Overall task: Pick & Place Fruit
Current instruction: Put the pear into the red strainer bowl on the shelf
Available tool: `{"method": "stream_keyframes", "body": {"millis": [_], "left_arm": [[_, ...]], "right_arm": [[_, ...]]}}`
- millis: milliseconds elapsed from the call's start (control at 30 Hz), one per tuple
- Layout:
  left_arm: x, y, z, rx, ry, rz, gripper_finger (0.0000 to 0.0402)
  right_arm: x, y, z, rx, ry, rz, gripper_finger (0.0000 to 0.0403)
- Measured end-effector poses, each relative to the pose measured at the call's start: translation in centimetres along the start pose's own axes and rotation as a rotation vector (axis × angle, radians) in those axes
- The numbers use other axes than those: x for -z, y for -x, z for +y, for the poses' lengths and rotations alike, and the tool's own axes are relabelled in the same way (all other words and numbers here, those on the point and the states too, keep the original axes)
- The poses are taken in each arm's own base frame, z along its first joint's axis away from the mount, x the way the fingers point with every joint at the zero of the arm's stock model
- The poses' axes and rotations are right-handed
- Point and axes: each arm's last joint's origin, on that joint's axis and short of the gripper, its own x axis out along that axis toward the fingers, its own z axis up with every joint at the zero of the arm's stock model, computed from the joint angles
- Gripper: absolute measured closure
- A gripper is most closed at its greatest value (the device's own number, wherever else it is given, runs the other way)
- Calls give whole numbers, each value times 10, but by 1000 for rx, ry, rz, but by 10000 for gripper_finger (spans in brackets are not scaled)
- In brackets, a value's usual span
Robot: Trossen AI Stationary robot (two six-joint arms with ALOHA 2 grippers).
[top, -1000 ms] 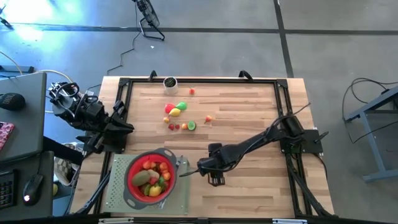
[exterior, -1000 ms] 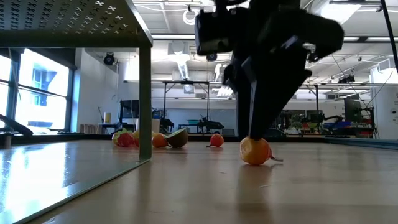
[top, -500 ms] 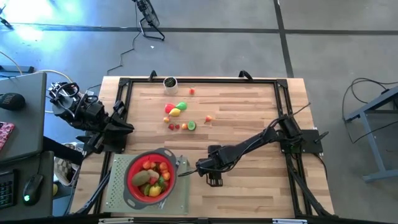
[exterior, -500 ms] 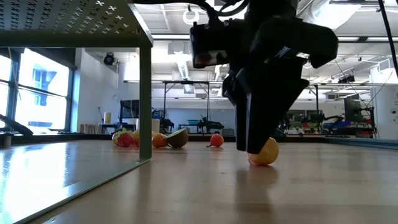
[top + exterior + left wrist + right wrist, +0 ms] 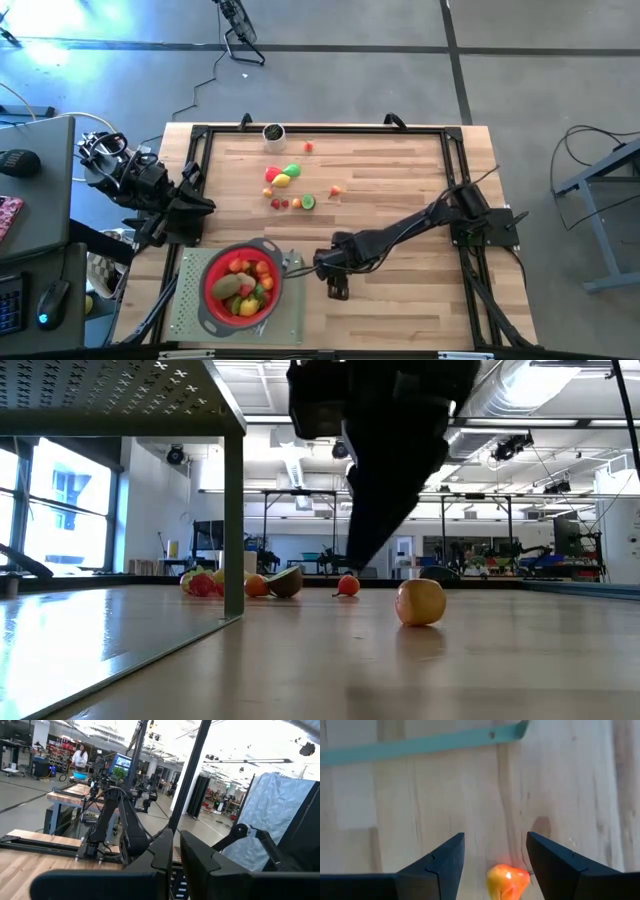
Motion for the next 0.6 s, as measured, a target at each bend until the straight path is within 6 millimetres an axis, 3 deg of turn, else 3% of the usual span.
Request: {"method": "stream_keyframes", "body": {"millis": [100,367,600], "left_arm": [[0,0,0,0,-1,2,371],[0,0,0,-1,-3,5,371],[1,0,0,-2,-8,14,371]], "right_arm": [[-4,9,-3,-18,-103,-23,197],[-7,28,-15,-105,-622,83,200],[-1,28,-10,-83,-769,126,215]]}}
